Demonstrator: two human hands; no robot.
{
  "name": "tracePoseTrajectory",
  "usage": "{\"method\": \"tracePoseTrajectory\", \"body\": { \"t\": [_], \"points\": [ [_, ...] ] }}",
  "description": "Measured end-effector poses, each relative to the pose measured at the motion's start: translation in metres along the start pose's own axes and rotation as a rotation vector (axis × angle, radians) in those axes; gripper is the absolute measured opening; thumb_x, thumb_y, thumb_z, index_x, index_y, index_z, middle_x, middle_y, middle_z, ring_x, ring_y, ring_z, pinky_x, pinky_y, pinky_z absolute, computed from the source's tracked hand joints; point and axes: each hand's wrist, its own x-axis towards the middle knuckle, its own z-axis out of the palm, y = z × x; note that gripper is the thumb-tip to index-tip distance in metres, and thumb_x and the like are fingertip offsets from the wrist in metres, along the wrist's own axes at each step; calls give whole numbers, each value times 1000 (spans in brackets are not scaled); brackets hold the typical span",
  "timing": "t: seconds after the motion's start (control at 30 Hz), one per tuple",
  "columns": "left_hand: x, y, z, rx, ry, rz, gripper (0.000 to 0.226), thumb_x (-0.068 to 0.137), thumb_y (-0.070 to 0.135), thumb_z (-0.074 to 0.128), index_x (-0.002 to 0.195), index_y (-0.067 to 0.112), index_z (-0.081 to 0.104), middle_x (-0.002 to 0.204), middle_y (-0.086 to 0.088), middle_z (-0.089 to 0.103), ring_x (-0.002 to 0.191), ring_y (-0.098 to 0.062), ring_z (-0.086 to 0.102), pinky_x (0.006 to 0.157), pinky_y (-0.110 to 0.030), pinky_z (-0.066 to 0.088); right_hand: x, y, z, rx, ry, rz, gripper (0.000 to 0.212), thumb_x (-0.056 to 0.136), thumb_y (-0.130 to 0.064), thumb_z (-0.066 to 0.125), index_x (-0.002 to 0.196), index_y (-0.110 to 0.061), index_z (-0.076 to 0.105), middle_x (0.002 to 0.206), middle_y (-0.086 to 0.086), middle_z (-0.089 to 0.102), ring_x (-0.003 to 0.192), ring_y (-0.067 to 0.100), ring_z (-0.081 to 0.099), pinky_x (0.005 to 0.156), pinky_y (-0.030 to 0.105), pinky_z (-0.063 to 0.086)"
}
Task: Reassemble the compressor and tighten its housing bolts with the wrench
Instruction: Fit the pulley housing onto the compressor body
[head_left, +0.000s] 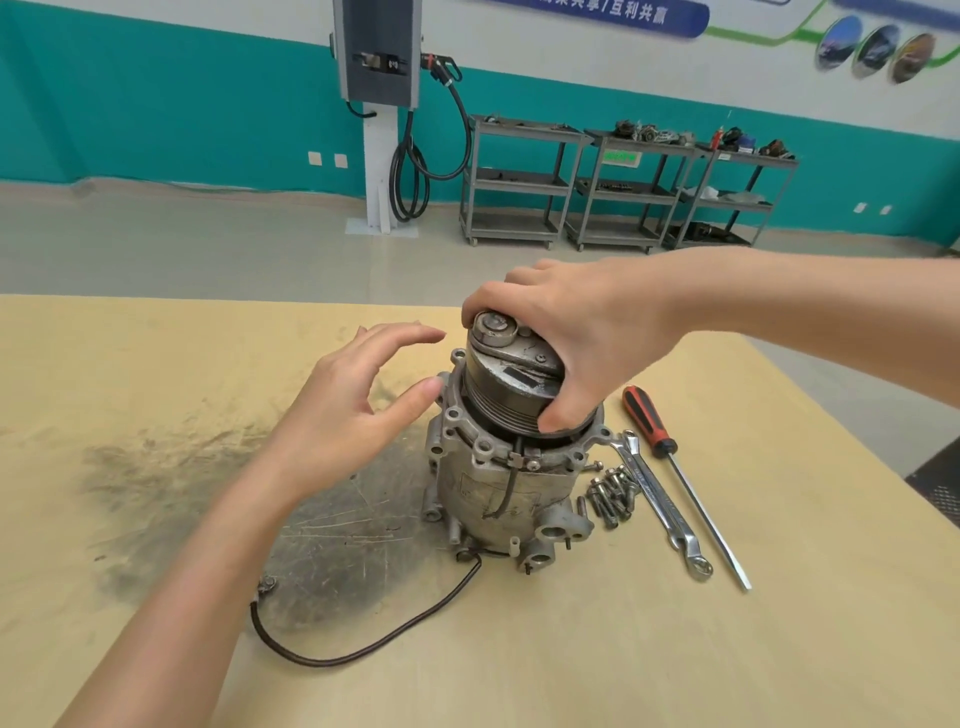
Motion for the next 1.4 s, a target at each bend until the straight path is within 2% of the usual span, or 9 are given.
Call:
{"method": "tracePoseTrajectory", "body": {
  "t": [0.23,0.57,0.67,0.8,0.93,1.13,1.23,1.3,1.4],
  "points": [
    [-4,3,-4,-8,23,-12,47,84,49,53,127,31,59,131,22,55,129,10,43,115,-48,35,11,7,-11,-56,-62,-130,95,63,-58,79,138,-35,25,120,-1,43,113,21,45,90,35,48],
    [0,-10,-1,-36,52,-11,39,84,47,54,122,39,57,129,29,53,126,17,42,113,-17,31,14,18,-5,123,-70,-95,89,66,-51,80,136,-33,29,120,-2,46,110,21,50,92,39,50],
    [1,-9,6,-49,44,-14,45,85,47,54,126,31,60,131,24,56,128,14,43,118,-29,29,12,16,3,52,-30,-91,91,66,-58,76,137,-36,25,119,-1,45,109,19,45,86,36,46],
    [-1,-11,9,-62,43,-22,45,84,49,54,126,34,59,131,27,54,127,15,43,116,-27,32,11,13,6,-32,20,-106,92,65,-64,71,138,-38,22,119,1,45,109,19,42,80,34,41],
    [-3,-15,7,-63,60,-42,44,85,48,54,126,33,61,130,29,53,125,20,41,112,-42,39,9,14,7,-65,46,-102,93,62,-68,68,137,-40,21,123,-1,46,115,20,43,79,37,43],
    [-1,-28,4,-81,90,-62,42,85,48,54,125,37,60,132,29,54,127,16,43,104,-11,34,12,17,5,-64,24,-113,94,60,-72,67,135,-43,20,124,-4,45,114,18,43,77,35,41],
    [0,-30,6,-117,72,-54,41,88,47,54,127,34,60,131,28,56,128,12,45,106,-8,32,15,17,2,-71,-11,-129,93,56,-72,67,131,-45,19,123,-5,44,113,16,42,75,34,39],
    [-1,-31,7,-127,30,-68,42,92,57,56,129,37,58,132,31,56,130,11,44,109,-17,34,16,17,-1,-58,-34,-141,92,55,-70,69,129,-46,19,121,-6,43,111,15,41,75,33,37],
    [-2,-34,5,-166,-164,-130,78,70,87,53,137,49,43,141,36,45,135,13,36,112,-26,31,18,17,-3,-33,-56,-152,90,56,-70,71,127,-46,21,117,-8,42,109,15,42,76,32,39]
  ]
}}
